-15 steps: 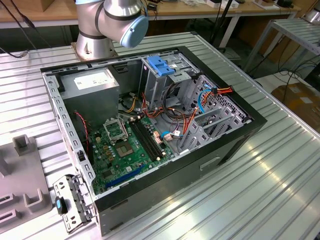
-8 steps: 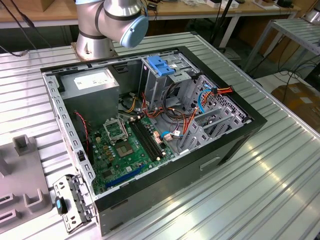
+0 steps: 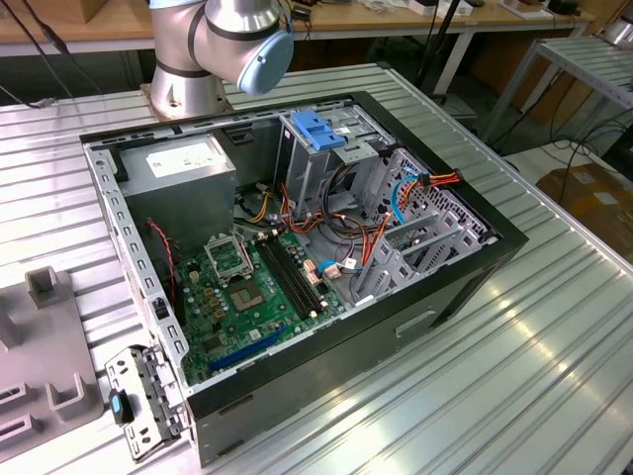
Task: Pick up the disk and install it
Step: 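Pick up the disk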
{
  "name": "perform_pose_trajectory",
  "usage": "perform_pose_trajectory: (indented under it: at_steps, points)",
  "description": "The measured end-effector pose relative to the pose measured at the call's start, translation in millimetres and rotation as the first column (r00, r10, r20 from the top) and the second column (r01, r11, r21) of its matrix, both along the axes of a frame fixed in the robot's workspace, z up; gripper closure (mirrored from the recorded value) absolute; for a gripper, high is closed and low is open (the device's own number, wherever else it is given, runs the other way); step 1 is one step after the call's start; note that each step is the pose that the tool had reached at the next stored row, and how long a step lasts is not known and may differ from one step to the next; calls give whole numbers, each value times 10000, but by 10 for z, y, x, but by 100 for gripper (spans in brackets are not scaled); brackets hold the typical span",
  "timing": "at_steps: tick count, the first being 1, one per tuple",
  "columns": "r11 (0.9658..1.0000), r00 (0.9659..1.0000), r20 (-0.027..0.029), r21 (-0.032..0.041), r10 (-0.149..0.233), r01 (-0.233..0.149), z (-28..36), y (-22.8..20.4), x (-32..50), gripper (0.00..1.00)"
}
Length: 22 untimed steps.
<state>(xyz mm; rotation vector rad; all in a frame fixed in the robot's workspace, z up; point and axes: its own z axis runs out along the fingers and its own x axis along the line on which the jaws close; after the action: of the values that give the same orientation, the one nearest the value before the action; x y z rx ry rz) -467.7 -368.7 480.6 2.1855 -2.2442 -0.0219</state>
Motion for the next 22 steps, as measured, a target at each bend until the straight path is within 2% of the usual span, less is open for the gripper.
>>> perform_pose_trajectory:
  at_steps: [22]
  points:
    - [10000, 10000, 0, 0, 0, 0, 127, 0, 0, 63]
